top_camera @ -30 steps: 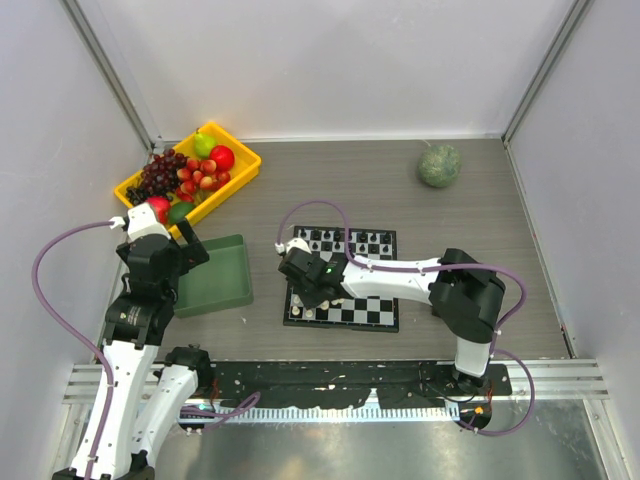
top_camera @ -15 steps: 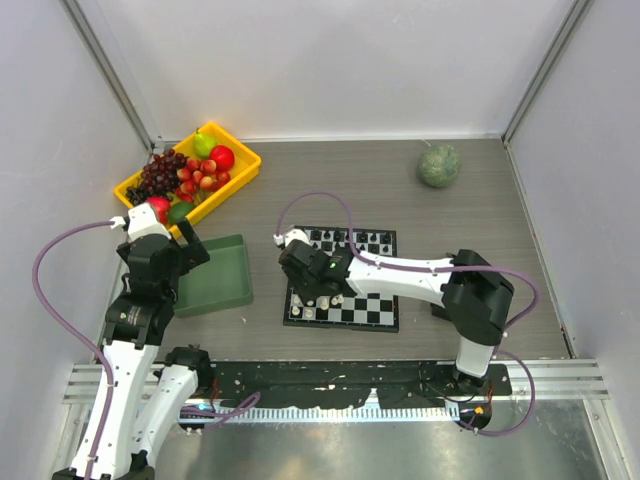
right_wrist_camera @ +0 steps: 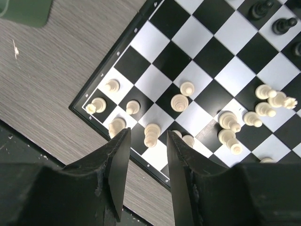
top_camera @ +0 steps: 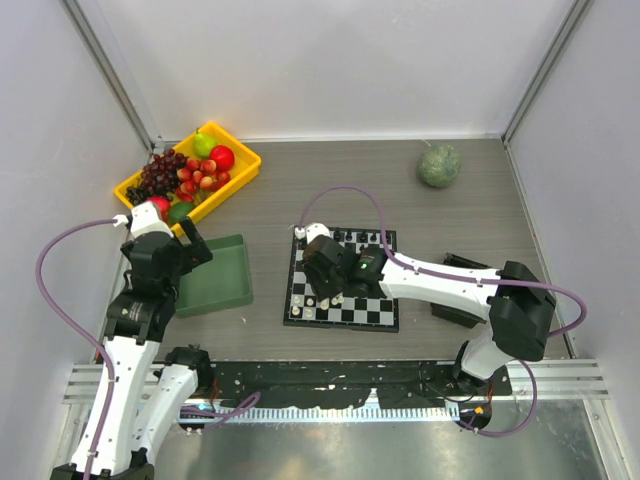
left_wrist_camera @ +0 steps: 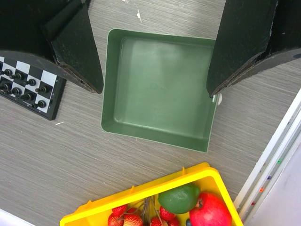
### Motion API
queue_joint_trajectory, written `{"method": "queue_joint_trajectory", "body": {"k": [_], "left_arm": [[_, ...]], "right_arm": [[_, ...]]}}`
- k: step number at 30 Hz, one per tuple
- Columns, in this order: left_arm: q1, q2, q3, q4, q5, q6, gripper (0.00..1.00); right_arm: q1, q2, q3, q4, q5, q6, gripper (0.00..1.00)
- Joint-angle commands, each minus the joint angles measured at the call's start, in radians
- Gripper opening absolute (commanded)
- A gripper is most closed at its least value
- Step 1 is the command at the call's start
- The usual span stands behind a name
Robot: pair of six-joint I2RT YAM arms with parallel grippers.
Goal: Set up the chess pieces on the board
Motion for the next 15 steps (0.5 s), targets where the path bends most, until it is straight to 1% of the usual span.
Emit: {"method": "queue_joint_trajectory", "body": {"k": [1,9,15], "left_arm": [[0.005,0.003,0.012,0.045,0.011,-0.014,0.99],[0.004,-0.001,0.010,0.051,0.006,-0.012,0.99],[0.004,0.008,0.013,0.055,0.009,-0.007,0.99]], "right_arm": [[0.001,-0.008,-0.014,0.003,-0.045,0.005,0.42],[0.001,0.038,-0.014,-0.005,-0.078,0.002,0.41],[0.001,0.063,0.000,-0.015,-0.070,0.008,0.40]]}}
